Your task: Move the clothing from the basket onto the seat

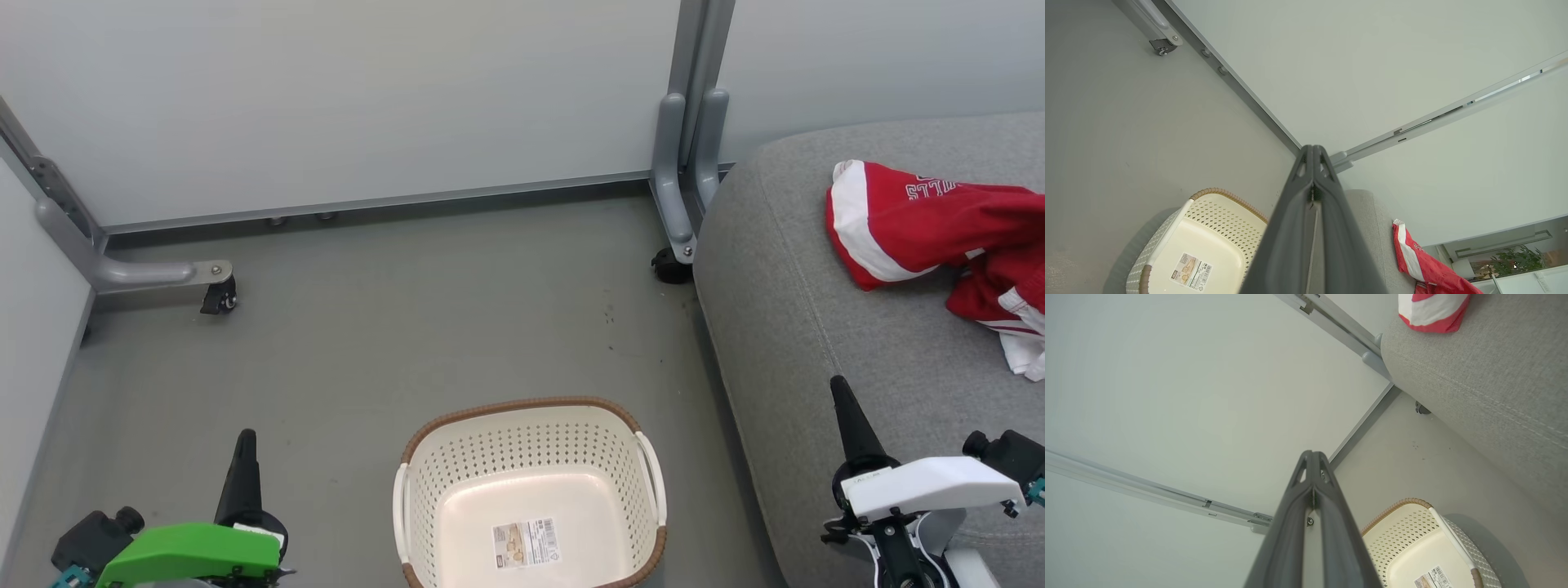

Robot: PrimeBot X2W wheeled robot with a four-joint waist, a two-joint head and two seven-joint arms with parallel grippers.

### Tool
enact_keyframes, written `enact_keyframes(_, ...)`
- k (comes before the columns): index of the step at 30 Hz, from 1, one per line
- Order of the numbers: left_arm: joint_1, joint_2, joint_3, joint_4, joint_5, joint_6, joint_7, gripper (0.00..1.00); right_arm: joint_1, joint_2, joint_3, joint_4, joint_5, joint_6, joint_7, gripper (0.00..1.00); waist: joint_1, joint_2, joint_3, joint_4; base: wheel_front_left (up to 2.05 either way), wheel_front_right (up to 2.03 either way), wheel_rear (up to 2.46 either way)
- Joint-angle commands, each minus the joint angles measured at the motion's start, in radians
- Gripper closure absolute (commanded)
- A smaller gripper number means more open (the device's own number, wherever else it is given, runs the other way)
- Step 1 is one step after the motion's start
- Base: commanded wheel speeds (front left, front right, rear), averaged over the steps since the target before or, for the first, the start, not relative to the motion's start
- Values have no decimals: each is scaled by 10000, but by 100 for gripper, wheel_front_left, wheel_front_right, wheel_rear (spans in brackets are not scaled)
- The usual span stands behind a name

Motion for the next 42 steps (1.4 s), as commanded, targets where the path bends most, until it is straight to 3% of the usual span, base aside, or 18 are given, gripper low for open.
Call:
enact_keyframes(1,-312,102,90,-80,-330,-54,65,100,-213,15,-73,-40,310,3,82,100,0,0,7,7,0,0,0)
enact_keyframes(42,-918,92,680,141,-3958,-348,1053,100,-676,177,-699,313,3942,3,1081,100,0,0,182,186,0,0,0)
